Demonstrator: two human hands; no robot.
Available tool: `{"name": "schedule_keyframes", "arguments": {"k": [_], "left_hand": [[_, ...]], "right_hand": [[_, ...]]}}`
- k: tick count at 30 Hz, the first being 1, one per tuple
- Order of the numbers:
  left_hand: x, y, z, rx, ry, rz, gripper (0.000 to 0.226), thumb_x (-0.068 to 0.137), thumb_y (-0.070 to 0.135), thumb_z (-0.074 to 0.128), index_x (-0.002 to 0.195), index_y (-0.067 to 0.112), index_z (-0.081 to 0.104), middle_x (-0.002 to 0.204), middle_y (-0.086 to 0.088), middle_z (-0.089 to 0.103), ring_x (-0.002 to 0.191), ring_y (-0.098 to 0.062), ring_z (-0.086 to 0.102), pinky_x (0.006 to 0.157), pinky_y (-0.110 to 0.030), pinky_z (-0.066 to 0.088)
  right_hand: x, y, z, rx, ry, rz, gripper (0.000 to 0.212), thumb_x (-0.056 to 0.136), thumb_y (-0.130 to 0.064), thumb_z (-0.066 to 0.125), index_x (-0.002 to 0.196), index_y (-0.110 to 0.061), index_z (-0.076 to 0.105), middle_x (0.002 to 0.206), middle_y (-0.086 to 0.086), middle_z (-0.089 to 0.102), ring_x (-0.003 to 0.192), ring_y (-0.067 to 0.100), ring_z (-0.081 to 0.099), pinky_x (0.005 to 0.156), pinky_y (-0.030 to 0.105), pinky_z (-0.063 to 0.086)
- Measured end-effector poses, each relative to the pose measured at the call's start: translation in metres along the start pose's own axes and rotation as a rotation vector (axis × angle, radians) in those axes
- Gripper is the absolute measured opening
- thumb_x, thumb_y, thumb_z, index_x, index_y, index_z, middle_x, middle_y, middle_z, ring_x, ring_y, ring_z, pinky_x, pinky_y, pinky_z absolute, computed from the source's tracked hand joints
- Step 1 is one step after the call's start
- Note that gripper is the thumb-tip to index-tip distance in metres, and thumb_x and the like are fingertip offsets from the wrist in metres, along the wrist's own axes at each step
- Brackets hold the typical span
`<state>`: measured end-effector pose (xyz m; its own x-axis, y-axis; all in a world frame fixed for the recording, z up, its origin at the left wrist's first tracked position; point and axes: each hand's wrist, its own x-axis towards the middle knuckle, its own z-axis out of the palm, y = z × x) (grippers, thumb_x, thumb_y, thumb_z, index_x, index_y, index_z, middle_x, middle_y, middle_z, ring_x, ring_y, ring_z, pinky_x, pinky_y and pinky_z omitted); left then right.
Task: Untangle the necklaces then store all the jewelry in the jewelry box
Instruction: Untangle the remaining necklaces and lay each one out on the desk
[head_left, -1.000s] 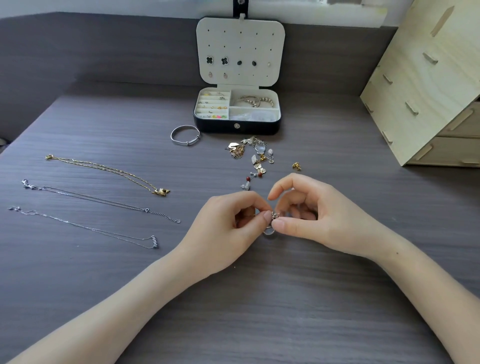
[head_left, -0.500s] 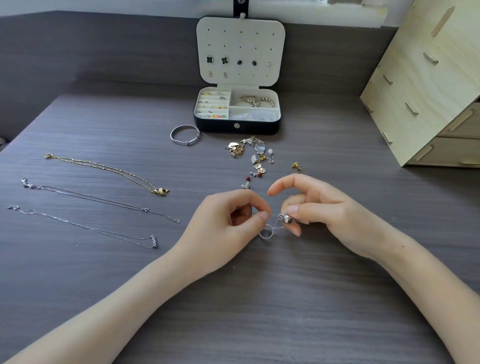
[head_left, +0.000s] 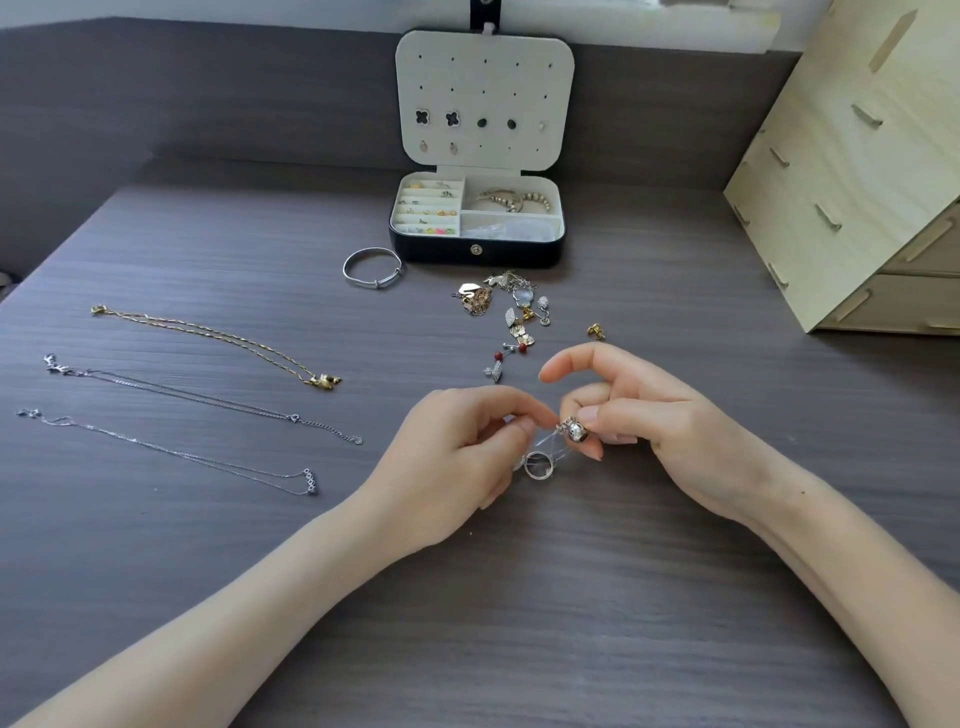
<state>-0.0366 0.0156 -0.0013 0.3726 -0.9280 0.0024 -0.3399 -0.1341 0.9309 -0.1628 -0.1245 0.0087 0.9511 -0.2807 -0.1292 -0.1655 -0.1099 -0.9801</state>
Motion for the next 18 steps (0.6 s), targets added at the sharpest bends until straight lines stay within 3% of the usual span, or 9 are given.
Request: {"name": "schedule_keyframes", "arguments": {"k": [3,10,15,18], "left_hand": [[0.0009,0.0016,-0.0004,0.085,-0.026,-0.031,0.018,0.093,0.011,0.051,0.092,0.018,0.067,0.034,0.007,0.042,0.034,-0.007,0.036,0.048,-0.018,0.030],[0.0014,0.0054,-0.0003,0.208,-0.084,0.008,0.008,0.090,0.021,0.061,0.090,0.020,0.069,0.034,0.008,0.045,0.035,-0.005,0.040,0.052,-0.019,0.030],[0.0006,0.0036,0.0025,0.197,0.026,0.019,0.013,0.091,0.021,0.059,0.078,0.023,0.061,0.035,0.007,0.048,0.036,-0.006,0.040,0.049,-0.017,0.030],[0.0018,0.0024,0.0039,0.175,0.133,0.020,0.012,0.092,0.018,0.054,0.081,0.022,0.055,0.036,0.007,0.048,0.036,-0.007,0.040,0.048,-0.018,0.031]], "right_hand": [[0.0010,-0.0006,0.0001,0.013,0.007,0.002,0.034,0.074,-0.013,0.047,0.108,-0.015,0.051,0.061,0.000,0.049,0.061,0.011,0.042,0.056,0.014,0.033],[0.0024,-0.0010,0.0014,0.032,0.001,-0.008,0.032,0.076,-0.013,0.048,0.108,-0.015,0.051,0.060,0.000,0.050,0.060,0.012,0.042,0.056,0.015,0.033],[0.0012,-0.0029,0.0007,0.085,-0.021,-0.003,0.035,0.075,-0.010,0.049,0.109,-0.012,0.050,0.058,-0.002,0.050,0.058,0.010,0.044,0.054,0.013,0.034],[0.0002,-0.0044,-0.0006,0.093,-0.035,0.012,0.036,0.074,-0.009,0.049,0.111,-0.009,0.049,0.057,-0.004,0.050,0.056,0.010,0.044,0.054,0.013,0.034]]}}
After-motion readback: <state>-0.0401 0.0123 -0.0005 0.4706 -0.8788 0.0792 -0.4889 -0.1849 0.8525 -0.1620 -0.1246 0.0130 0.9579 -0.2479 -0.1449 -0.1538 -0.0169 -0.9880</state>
